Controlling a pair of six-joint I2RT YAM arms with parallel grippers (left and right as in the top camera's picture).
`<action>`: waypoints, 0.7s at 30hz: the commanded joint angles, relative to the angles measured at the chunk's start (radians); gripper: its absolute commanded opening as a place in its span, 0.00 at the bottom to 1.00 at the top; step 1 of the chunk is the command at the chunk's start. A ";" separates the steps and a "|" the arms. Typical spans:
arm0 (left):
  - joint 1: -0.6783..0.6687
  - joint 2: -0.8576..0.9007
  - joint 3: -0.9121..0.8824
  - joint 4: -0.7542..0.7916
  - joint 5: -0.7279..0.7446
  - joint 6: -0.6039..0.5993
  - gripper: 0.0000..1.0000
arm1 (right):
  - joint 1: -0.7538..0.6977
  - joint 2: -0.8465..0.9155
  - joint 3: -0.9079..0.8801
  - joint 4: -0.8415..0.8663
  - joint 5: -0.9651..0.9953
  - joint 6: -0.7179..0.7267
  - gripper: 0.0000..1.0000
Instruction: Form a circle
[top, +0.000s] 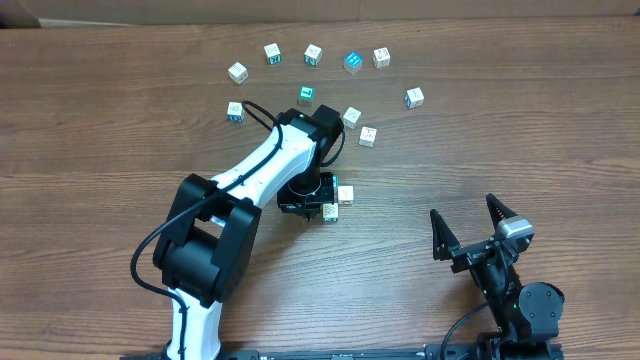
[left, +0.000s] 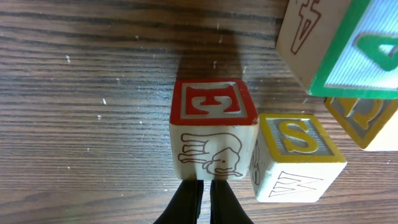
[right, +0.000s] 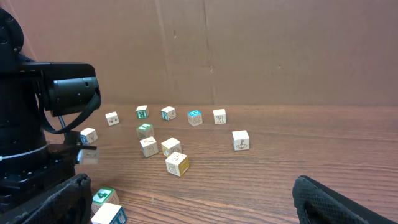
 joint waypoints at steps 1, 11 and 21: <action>-0.005 -0.024 -0.005 0.000 -0.015 0.013 0.04 | -0.003 -0.009 -0.010 0.006 0.008 -0.004 1.00; -0.004 -0.024 -0.005 0.009 -0.014 0.014 0.04 | -0.003 -0.009 -0.010 0.006 0.008 -0.004 1.00; -0.004 -0.024 -0.005 0.018 -0.005 0.035 0.04 | -0.003 -0.009 -0.010 0.006 0.008 -0.004 1.00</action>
